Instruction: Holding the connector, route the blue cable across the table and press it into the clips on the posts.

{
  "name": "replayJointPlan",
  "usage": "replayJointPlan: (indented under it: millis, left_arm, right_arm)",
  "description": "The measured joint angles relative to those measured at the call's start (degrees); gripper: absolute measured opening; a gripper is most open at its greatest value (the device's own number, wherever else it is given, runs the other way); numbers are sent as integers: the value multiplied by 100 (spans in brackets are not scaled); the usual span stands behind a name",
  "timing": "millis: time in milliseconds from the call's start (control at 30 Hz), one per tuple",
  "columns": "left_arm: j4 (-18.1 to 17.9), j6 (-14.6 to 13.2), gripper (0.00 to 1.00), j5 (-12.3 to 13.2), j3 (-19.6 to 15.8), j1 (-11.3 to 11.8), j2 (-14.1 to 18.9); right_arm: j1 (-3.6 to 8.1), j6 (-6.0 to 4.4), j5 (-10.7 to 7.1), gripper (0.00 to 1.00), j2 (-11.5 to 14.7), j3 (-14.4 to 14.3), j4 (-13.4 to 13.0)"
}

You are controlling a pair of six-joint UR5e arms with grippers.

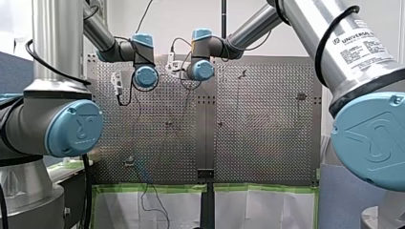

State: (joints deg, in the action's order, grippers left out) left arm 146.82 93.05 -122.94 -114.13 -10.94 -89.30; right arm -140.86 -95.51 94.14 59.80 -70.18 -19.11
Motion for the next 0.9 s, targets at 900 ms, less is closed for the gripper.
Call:
replayJointPlan:
  millis: [900]
  left_arm:
    - [0, 307, 0, 965, 330, 1610, 35]
  right_arm:
    - [51, -71, -468, 0, -291, 604, 154]
